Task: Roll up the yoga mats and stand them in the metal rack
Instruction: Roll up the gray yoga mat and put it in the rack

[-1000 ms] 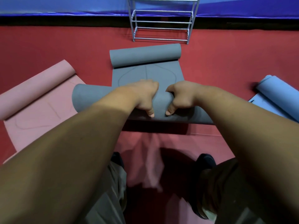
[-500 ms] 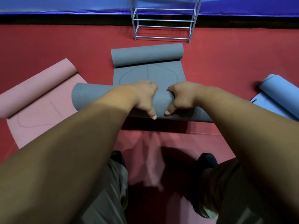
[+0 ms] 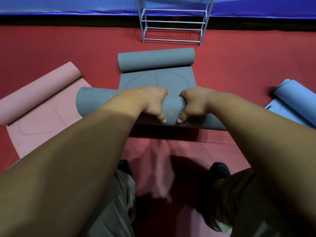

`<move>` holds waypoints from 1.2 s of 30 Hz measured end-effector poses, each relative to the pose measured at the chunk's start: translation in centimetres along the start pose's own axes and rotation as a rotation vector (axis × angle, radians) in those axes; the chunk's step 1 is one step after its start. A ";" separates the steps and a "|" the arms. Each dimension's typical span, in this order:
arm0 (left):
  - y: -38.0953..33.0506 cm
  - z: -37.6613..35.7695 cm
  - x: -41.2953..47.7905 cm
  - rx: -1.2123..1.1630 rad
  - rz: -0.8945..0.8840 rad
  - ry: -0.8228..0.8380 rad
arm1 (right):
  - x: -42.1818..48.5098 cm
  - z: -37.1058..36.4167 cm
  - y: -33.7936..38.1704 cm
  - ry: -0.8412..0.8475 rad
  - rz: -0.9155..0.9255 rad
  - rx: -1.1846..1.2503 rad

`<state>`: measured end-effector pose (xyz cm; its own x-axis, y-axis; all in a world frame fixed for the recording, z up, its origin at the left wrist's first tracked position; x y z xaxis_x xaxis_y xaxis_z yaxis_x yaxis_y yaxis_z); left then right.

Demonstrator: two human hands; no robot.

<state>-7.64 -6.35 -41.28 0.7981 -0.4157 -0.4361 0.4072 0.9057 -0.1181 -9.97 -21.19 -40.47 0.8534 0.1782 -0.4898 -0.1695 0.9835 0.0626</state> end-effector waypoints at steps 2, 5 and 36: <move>-0.4 0.1 -0.2 0.073 -0.016 -0.040 | -0.2 0.0 0.0 0.011 0.000 0.005; -0.4 0.4 -0.1 0.071 -0.012 -0.084 | -0.3 -0.1 -0.3 0.024 -0.001 0.041; 1.1 -0.6 0.7 -0.129 0.014 0.103 | -0.2 0.0 -0.1 -0.023 0.045 -0.032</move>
<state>-6.91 -5.56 -42.24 0.7512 -0.3980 -0.5266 0.3304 0.9173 -0.2220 -10.11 -21.34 -40.42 0.8558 0.2230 -0.4668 -0.2233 0.9732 0.0556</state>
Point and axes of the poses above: each hand's wrist, its own x-axis towards the middle knuckle, its own z-axis out of the back of the hand, y = z × x, the point moved 5 cm from there along x, towards the middle knuckle, and after that the axes turned 2 degrees about -x, right-handed, at the moved point
